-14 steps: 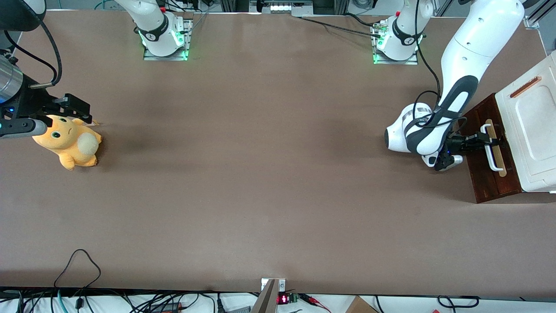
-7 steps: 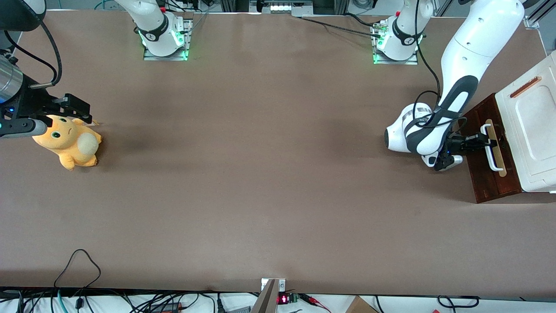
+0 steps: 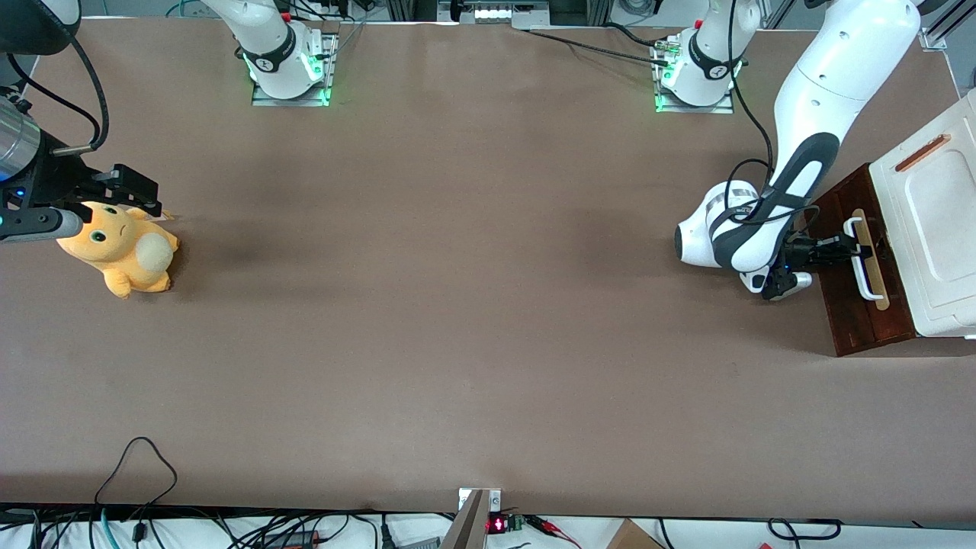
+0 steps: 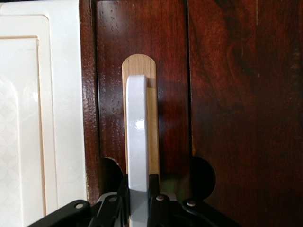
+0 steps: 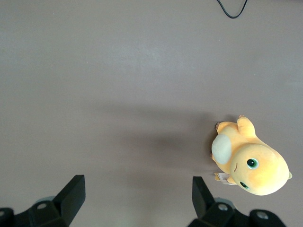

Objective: Open lower drawer with left arm only
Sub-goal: 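Pull the handle away from the cabinet with the left gripper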

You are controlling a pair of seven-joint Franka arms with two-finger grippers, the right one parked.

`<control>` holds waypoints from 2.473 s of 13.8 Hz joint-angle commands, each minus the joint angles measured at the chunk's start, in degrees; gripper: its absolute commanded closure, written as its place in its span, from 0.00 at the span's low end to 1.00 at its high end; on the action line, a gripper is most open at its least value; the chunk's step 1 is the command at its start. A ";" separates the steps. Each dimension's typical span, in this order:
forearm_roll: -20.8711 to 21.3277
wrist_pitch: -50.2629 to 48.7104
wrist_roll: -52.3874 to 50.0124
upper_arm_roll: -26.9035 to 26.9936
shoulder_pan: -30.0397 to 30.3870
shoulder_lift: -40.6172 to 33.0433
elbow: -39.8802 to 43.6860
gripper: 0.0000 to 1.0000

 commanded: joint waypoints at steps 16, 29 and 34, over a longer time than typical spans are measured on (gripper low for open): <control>0.09 -0.62 1.12 -8.03 -2.33 0.84 2.36 1.00; -2.46 -1.50 2.70 -12.34 -4.44 1.37 4.38 0.99; -2.46 -1.50 3.06 -12.78 -4.45 1.37 4.38 0.96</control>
